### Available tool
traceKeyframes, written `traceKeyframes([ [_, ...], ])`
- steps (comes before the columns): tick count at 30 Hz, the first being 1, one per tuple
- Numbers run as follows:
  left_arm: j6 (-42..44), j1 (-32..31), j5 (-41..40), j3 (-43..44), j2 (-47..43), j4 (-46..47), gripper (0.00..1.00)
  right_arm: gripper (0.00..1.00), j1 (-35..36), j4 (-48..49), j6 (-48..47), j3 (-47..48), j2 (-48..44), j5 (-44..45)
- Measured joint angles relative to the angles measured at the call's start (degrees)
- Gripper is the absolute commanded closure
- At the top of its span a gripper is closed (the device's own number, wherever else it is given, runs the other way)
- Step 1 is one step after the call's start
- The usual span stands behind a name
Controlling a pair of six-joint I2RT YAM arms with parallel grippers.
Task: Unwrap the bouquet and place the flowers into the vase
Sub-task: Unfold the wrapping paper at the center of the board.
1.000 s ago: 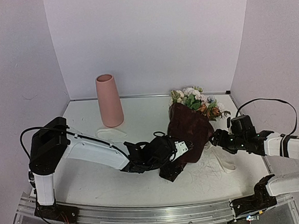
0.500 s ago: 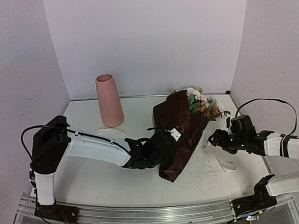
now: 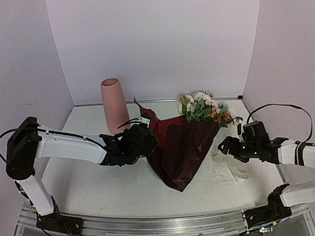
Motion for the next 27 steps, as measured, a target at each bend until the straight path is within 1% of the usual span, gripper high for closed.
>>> traceKeyframes([
  [4, -3.5, 0.8, -0.1, -5.9, -5.0, -1.7, 0.17, 0.15, 0.7, -0.9, 0.0, 1.9, 1.6, 0.8],
  [6, -4.9, 1.2, -0.1, -8.5, -6.9, -2.6, 0.18, 0.14, 2.6, -1.7, -0.1, 4.4, 3.4, 2.7],
  [12, -9.2, 3.8, 1.4, -15.2, -10.6, -4.3, 0.16, 0.13, 14.5, -4.0, 0.2, 15.8, 12.4, 9.7],
  [17, -11.8, 7.8, 4.2, -17.8, -11.0, -5.0, 0.16, 0.12, 22.9, -5.4, 1.9, 26.7, 23.2, 14.6],
  [20, -12.6, 8.7, 5.4, -18.5, -11.0, -5.1, 0.14, 0.12, 26.5, -7.3, 2.2, 33.4, 30.3, 16.7],
  [23, -12.7, 9.3, 7.4, -19.3, -11.1, -5.0, 0.14, 0.13, 29.4, -8.5, 2.2, 39.7, 36.5, 17.6],
  [27, -12.6, 10.1, 9.9, -20.0, -11.2, -5.0, 0.14, 0.14, 31.2, -10.5, 2.2, 44.4, 41.0, 18.5],
])
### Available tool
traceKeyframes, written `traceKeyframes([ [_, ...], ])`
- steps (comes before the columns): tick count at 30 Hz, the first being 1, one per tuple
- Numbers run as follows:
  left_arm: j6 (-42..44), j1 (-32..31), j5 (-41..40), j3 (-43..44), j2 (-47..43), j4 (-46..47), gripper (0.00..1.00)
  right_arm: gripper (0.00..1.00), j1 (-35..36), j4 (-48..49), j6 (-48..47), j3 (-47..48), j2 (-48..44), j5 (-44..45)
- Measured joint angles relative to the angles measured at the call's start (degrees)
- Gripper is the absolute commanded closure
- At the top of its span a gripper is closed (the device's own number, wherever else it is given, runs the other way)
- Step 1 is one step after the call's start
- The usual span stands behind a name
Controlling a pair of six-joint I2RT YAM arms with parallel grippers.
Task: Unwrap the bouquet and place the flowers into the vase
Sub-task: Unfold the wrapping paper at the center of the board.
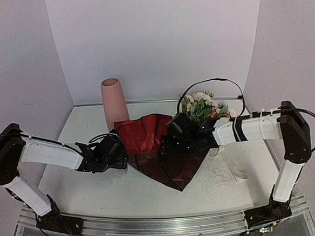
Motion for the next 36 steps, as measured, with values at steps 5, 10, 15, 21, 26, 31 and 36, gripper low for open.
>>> traceKeyframes([
  [5, 0.0, 0.7, 2.8, -0.1, 0.8, 1.1, 0.14, 0.15, 1.0, -5.2, 0.0, 5.6, 4.2, 3.9],
  [10, 0.0, 1.0, 5.3, -0.7, 2.1, 2.6, 0.14, 0.17, 2.8, -11.3, -0.4, 13.9, 10.1, 8.6],
  [15, 0.1, 1.2, 6.3, -0.8, 2.3, 3.1, 0.14, 0.19, 3.8, -16.2, -0.4, 18.2, 14.2, 11.6],
  [21, 0.4, 1.8, 7.0, -0.9, 2.3, 3.7, 0.14, 0.36, 3.9, -22.7, -0.1, 21.8, 17.3, 16.0],
  [26, 1.1, 2.0, 7.2, -0.9, 2.3, 3.8, 0.14, 0.67, 4.2, -28.5, 1.7, 24.4, 18.4, 21.0],
  [31, 1.7, 2.1, 6.9, -0.9, 2.3, 3.7, 0.14, 1.00, 4.5, -31.2, 3.9, 21.7, 16.3, 23.1],
  [36, 2.9, 2.1, 6.3, -0.5, 1.3, 2.2, 0.14, 1.00, 4.6, -31.1, 4.2, 17.4, 10.4, 21.4],
])
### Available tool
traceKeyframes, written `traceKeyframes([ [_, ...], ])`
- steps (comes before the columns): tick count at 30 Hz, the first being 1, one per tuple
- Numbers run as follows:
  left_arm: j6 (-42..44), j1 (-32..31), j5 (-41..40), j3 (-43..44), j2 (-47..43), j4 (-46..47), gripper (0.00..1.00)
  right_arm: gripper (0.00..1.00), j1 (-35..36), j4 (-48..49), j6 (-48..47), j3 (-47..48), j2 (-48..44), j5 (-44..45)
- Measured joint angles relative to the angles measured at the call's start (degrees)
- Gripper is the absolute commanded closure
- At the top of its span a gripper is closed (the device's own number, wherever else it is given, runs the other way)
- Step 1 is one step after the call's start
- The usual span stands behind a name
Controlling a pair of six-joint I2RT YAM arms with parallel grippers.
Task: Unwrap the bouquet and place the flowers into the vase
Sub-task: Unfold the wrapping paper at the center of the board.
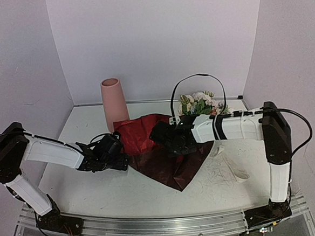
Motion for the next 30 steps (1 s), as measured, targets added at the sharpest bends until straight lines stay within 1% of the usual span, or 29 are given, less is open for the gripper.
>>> traceKeyframes([
  [4, 1.1, 0.0, -0.2, 2.4, -2.7, -2.5, 0.10, 1.00, 0.0, 1.5, 0.0, -4.3, -6.3, -1.9],
  [10, 2.4, 0.0, -0.5, 6.9, -9.5, -3.7, 0.10, 1.00, 0.0, 3.1, 0.9, -10.7, -14.7, -3.9],
  [14, 3.5, 0.0, -0.3, 10.8, -9.9, -4.2, 0.19, 1.00, 0.0, 4.4, 2.2, -15.9, -19.8, -5.2],
  [16, 3.6, 0.1, -0.5, 14.0, -7.9, -5.6, 0.22, 1.00, 0.0, 4.6, 3.1, -18.5, -22.8, -5.9],
  [19, 3.9, 0.2, -0.1, 20.3, -2.6, -6.7, 0.29, 1.00, 0.0, 4.9, 4.5, -22.4, -28.3, -6.7],
  [22, 4.7, 0.3, 0.7, 25.0, 3.0, -7.4, 0.41, 1.00, 0.0, 5.1, 5.8, -25.9, -33.6, -7.2],
  [25, 5.5, 0.4, 1.3, 30.0, 8.8, -8.0, 0.58, 0.99, 0.0, 5.2, 7.0, -29.2, -38.5, -7.9],
  [28, 6.8, 0.4, 2.0, 34.9, 14.6, -8.4, 0.71, 0.91, 0.0, 5.3, 8.0, -33.0, -43.1, -8.8],
  [30, 7.3, 0.4, 2.4, 38.1, 18.3, -8.4, 0.86, 0.87, 0.0, 5.0, 8.4, -34.9, -45.7, -9.3],
])
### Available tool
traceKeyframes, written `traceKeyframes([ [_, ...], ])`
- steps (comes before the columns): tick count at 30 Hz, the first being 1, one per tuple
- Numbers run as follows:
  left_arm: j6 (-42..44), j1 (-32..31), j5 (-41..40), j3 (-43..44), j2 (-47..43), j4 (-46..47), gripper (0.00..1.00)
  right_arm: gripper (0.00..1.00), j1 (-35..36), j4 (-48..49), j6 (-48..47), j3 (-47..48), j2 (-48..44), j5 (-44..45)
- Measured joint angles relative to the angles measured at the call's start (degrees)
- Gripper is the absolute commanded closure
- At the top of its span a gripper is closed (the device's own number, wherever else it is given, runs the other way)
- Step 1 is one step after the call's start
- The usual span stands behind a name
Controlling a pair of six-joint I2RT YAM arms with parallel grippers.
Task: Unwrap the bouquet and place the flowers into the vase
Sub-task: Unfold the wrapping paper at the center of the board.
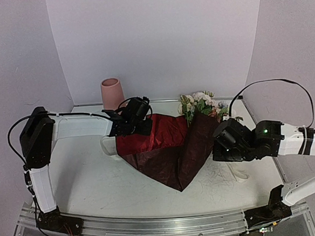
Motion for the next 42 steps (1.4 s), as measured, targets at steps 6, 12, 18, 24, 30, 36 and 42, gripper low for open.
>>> traceKeyframes([
  [6, 1.3, 0.1, 0.8, 7.4, 9.7, 0.0, 1.00, 0.75, 0.0, -0.2, 0.3, -3.8, -8.7, -0.6],
  [12, 1.6, 1.4, 4.3, 12.2, 15.9, -0.4, 1.00, 0.71, 0.0, -0.1, -0.2, -4.7, -14.6, -0.6],
  [18, 0.1, 5.1, 6.2, 12.4, 17.9, -1.3, 1.00, 0.70, 0.0, 0.0, -1.0, -5.4, -15.1, -0.5],
  [24, -1.3, 9.5, 9.9, 9.3, 17.9, -1.4, 1.00, 0.70, 0.0, 0.4, -2.5, -5.1, -12.4, -0.1],
  [30, -1.4, 9.8, 10.5, 7.5, 18.1, -1.5, 1.00, 0.70, 0.0, 0.9, -4.0, -3.4, -8.3, 0.0],
  [36, -1.2, 9.4, 9.3, 6.9, 18.1, -1.3, 1.00, 0.69, 0.0, 2.3, -4.6, -3.1, -7.1, -0.2],
  [42, -1.0, 9.4, 10.3, 5.9, 16.6, -1.4, 1.00, 0.69, 0.0, 3.2, -5.0, -3.1, -7.1, -0.2],
])
